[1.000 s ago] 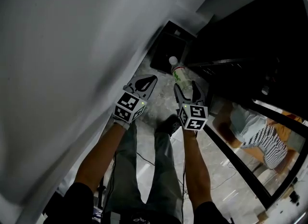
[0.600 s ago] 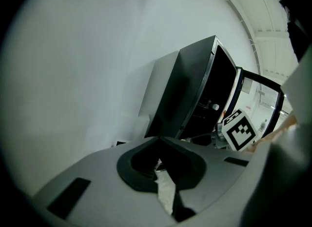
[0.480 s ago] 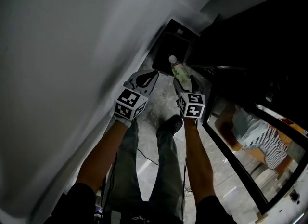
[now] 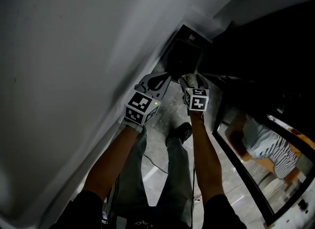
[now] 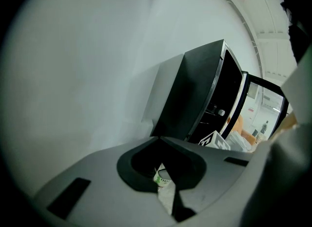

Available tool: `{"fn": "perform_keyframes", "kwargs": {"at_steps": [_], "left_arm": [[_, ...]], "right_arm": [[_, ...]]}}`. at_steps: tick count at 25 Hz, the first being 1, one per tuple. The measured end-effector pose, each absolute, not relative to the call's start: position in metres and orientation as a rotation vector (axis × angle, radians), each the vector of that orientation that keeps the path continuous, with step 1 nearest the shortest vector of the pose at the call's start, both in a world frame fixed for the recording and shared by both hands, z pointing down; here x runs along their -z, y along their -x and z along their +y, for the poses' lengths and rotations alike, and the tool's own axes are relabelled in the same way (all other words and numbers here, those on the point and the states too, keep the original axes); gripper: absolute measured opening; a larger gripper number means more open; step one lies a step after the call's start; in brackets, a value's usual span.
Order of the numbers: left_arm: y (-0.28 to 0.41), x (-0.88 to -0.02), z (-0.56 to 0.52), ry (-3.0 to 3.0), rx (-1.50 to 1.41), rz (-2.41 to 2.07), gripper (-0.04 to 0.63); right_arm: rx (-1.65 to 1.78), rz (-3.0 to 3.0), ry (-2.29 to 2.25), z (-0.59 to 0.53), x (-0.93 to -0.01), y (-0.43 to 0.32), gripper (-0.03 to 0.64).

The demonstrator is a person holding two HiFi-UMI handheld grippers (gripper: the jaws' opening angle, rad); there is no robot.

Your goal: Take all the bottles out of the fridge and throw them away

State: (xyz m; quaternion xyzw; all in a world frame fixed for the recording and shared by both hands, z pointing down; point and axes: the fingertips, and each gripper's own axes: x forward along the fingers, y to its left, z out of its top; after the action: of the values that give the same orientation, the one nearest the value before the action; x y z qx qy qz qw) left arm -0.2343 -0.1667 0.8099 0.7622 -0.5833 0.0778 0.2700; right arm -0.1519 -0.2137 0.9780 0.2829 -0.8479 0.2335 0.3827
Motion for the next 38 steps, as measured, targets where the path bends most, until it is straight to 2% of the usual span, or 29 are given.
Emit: {"fn": "perform_keyframes", "kwargs": {"at_steps": [16, 26, 28, 31, 33, 38], "left_arm": [[0.239, -0.793, -0.148, -2.081, -0.207, -1.601, 0.006], [0.221, -0.732, -0.137, -2.143, -0.204, -1.605, 0.006], [0.213, -0.709, -0.134, -2.153, -0.188, -1.601, 0.006], [0.202, -0.669, -0.127, -2.167, -0.164, -1.597, 0.006], [0.195, -0.64, -0.126, -2.186, -0.149, -1.595, 0.006], [0.162, -0.56, -0.135, -2.29, -0.145, -1.56, 0.006]], "right_arm": [[-0.567, -2.265, -0.739, -0.222, -0.951, 0.169, 0.333], [-0.534, -2.395, -0.816, -0.205, -0.847, 0.141, 0.329], [-0.528, -2.418, -0.837, -0.193, -0.813, 0.127, 0.272], [-0.486, -2.437, -0.901, -0.177, -0.754, 0.102, 0.092], [-0.463, -2.444, -0.941, -0.171, -0.713, 0.088, 0.016], [-0.425, -2.524, -1.016, -0.167, -0.601, 0.054, 0.009]]}}
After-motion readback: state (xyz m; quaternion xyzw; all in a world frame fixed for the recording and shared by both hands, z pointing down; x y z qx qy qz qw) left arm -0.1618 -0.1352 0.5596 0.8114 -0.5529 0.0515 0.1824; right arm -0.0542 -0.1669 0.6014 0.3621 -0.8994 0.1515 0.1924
